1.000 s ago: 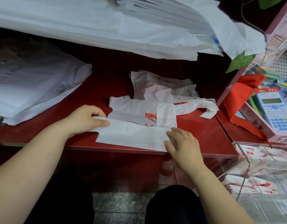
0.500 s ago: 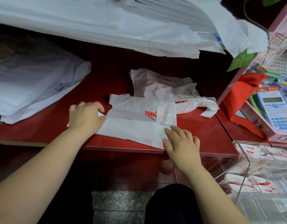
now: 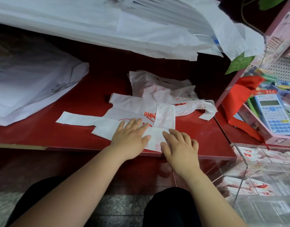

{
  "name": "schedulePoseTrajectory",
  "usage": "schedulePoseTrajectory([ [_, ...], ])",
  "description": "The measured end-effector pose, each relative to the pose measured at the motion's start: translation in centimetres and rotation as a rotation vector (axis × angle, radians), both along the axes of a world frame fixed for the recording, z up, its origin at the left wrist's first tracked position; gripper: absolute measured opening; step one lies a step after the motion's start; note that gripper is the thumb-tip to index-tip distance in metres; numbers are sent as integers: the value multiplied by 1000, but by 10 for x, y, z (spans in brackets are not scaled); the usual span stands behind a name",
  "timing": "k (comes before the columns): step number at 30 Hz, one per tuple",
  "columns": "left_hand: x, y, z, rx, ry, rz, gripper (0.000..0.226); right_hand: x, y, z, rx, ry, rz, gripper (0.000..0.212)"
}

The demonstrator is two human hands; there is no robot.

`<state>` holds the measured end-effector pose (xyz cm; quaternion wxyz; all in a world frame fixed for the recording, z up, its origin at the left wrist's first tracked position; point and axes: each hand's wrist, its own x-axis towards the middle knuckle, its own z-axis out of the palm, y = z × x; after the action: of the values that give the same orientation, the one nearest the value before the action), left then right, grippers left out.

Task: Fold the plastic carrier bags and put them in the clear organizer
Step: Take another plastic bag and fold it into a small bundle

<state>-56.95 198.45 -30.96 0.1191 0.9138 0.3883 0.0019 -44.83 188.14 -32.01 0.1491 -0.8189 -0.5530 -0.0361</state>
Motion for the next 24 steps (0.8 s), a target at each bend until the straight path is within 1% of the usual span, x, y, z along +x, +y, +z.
schedulePoseTrajectory([
  [1,-3,4,0,1,8,6,52,1,-1,0,-37,-5,7,81],
  [2,-5,7,0,3,16,7,52,4,-2,2,-74,3,3,74],
  [3,-8,9,1,5,19,2,52,8,-1,5,-76,66,-19,59],
  [5,-9,9,2,47,24,5,53,18,7,17,48,323,-108,27],
  [6,-9,8,2,69,6,12,52,25,12,22,108,439,-175,20],
  [7,-10,6,1,94,-58,9,50,33,18,26,116,502,-237,21],
  [9,-12,1,-1,265,-255,-66,41,45,27,32,27,539,-306,29],
  [10,-11,-2,0,320,-347,-122,38,48,30,35,-26,546,-314,31],
  [11,-9,-5,0,357,-428,-168,38,50,34,36,-66,556,-314,30],
  [12,-6,-10,3,349,-446,-198,38,51,38,38,-93,569,-313,25],
  [14,5,-24,7,182,-369,-189,43,50,43,39,-126,550,-316,13],
  [15,11,-28,5,107,-318,-163,49,50,45,38,-126,537,-321,12],
  [16,17,-31,2,80,-262,-143,55,49,47,39,-125,527,-327,15],
  [18,26,-33,-2,90,-201,-102,58,48,49,37,-119,504,-329,20],
  [20,29,-30,-5,72,-196,-75,55,50,50,34,-74,514,-305,23],
  [24,28,-30,-5,73,-177,-92,52,54,46,33,33,604,-165,19],
])
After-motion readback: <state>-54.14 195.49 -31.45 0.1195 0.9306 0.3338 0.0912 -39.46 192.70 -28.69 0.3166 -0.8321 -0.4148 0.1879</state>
